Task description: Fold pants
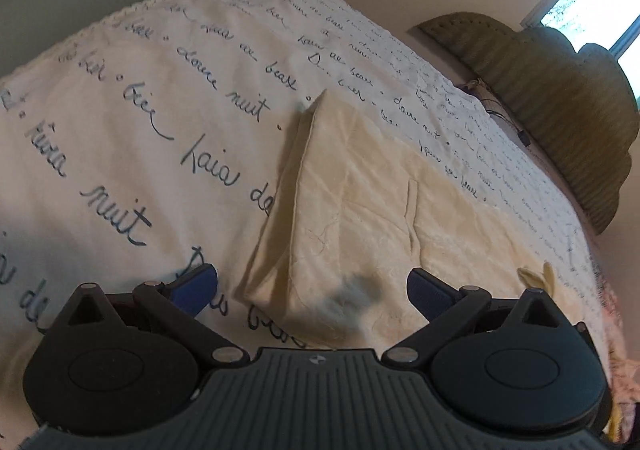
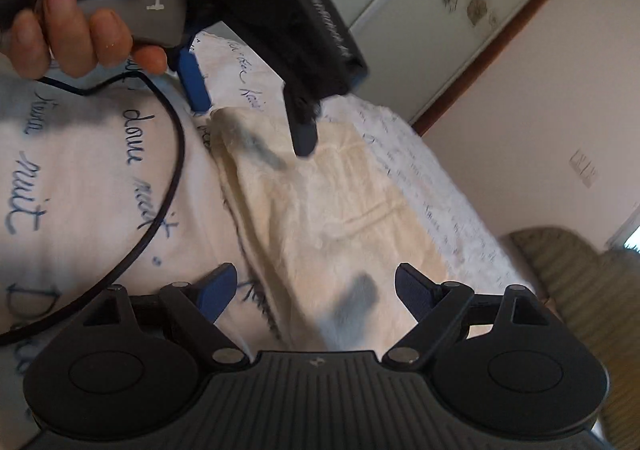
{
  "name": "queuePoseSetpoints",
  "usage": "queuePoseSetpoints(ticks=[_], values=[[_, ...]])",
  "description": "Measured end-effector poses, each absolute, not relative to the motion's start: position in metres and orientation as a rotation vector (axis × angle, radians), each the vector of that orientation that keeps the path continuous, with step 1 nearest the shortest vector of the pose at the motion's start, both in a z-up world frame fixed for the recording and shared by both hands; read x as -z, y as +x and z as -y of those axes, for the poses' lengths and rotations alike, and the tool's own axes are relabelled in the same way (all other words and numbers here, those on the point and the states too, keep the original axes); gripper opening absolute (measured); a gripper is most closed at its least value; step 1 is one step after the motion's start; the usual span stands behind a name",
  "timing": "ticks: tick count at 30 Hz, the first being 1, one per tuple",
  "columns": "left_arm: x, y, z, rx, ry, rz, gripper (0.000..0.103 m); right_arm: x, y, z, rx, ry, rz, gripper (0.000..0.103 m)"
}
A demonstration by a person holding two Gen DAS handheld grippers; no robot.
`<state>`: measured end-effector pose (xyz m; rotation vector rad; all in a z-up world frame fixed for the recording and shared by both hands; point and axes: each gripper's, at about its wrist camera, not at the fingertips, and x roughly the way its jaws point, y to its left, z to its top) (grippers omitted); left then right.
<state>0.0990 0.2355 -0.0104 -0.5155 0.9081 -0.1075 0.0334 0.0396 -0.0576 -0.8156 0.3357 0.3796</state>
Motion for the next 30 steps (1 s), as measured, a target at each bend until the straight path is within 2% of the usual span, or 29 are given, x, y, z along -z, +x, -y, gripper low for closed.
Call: queuePoseSetpoints(ticks=[4, 7, 11, 18, 19, 21, 22, 25, 28, 30], values=[[0.013, 0.104, -0.241, 0.127, -0.606, -0.912, 0.102, 0.058, 0.046, -0.056, -0.269, -0.85, -0.248, 0.088], [0.013, 0.107, -0.247, 0.206, -0.729, -0.908, 0.102, 0.051, 0.048, -0.054, -0.196, -0.807, -0.194, 0.096], [0.009, 0.115, -0.244, 0.298, -0.833, -0.886, 0.102, 0.035, 0.052, -0.039, -0.26, -0.678, -0.232, 0.096], [0.002, 0.121, -0.233, 0.296, -0.792, -0.891, 0.102, 0.058, 0.058, -0.066, -0.327, -0.84, -0.24, 0.095], [0.002, 0.123, -0.233, 0.297, -0.793, -0.896, 0.102, 0.059, 0.061, -0.068, -0.33, -0.843, -0.238, 0.092], [0.005, 0.131, -0.235, 0.299, -0.797, -0.914, 0.102, 0.06, 0.07, -0.072, -0.367, -0.833, -0.247, 0.052], [0.008, 0.136, -0.236, 0.298, -0.801, -0.924, 0.102, 0.059, 0.073, -0.073, -0.383, -0.821, -0.263, 0.028], [0.021, 0.155, -0.24, 0.29, -0.819, -0.971, 0.101, 0.055, 0.072, -0.07, -0.4, -0.776, -0.266, 0.018], [0.032, 0.174, -0.24, 0.326, -0.856, -0.984, 0.101, 0.038, 0.07, -0.056, -0.415, -0.661, -0.271, 0.016], [0.036, 0.182, -0.242, 0.37, -0.903, -0.966, 0.094, 0.026, 0.074, -0.045, -0.421, -0.585, -0.279, 0.016]])
